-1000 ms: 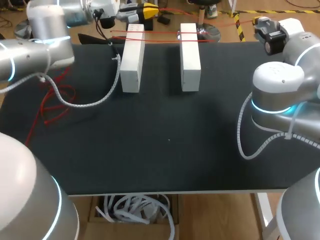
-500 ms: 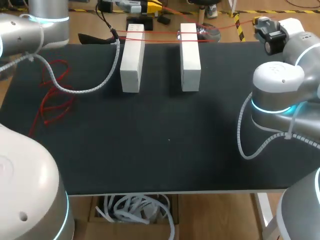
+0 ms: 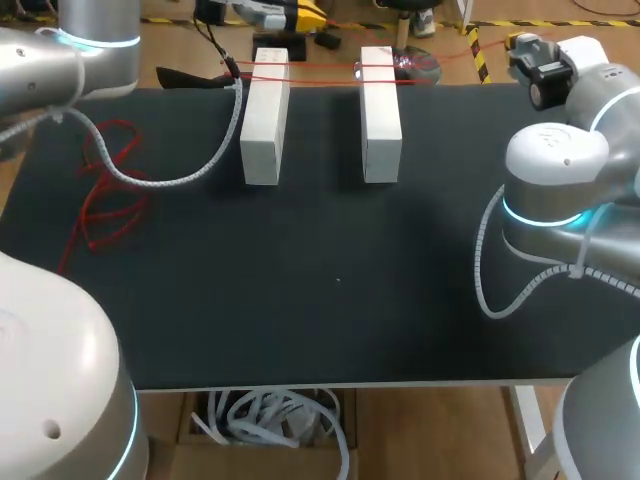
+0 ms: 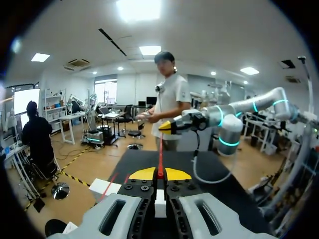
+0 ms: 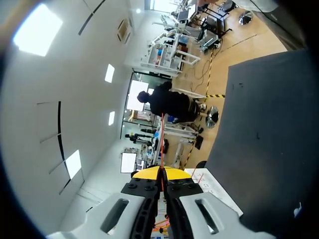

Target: Grab the tape and strap the tape.

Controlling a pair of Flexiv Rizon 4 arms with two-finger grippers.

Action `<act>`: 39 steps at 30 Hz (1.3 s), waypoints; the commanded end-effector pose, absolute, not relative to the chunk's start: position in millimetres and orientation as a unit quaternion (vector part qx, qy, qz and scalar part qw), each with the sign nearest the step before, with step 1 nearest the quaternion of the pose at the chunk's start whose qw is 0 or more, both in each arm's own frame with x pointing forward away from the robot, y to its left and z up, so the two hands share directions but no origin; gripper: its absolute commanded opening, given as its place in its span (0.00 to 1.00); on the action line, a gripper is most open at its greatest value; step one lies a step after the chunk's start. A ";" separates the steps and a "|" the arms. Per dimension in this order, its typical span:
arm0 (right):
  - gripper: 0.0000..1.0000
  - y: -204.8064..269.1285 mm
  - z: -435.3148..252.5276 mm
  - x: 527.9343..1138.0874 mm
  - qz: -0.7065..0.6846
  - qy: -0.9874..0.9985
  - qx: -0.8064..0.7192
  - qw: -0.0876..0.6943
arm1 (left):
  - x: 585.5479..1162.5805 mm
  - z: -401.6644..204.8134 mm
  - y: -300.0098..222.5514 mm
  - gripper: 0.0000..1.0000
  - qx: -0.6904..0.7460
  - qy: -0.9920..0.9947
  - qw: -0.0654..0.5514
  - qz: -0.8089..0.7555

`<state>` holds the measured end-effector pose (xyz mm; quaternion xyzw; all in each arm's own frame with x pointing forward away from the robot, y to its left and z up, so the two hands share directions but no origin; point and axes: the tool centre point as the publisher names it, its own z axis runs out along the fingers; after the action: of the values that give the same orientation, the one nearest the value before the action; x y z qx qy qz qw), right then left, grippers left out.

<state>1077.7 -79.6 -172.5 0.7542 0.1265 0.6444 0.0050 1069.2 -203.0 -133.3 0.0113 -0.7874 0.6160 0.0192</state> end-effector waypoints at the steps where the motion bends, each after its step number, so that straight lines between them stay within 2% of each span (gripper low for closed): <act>1: 0.00 -79.9 -170.6 1077.8 0.641 0.127 0.757 0.005 | 1076.9 -129.5 -233.3 0.00 -0.003 -0.833 0.060 0.550; 8: 0.00 -79.9 -170.6 1077.8 0.641 0.127 0.757 0.005 | 1070.8 -133.9 -267.7 0.00 -0.026 -0.864 0.095 0.494; 24: 0.00 -79.9 -170.6 1077.8 0.641 0.127 0.757 0.005 | 1066.5 -138.1 -287.7 0.00 -0.024 -0.917 0.101 0.384; 39: 0.00 -79.9 -170.6 1077.8 0.641 0.127 0.757 0.005 | 1067.7 -138.1 -292.0 0.00 -0.005 -0.942 0.050 0.332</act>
<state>1077.8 -79.8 -172.4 0.7543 0.1266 0.6441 0.0049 1073.0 -289.5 -141.6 -0.0084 -0.9344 0.3518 0.0556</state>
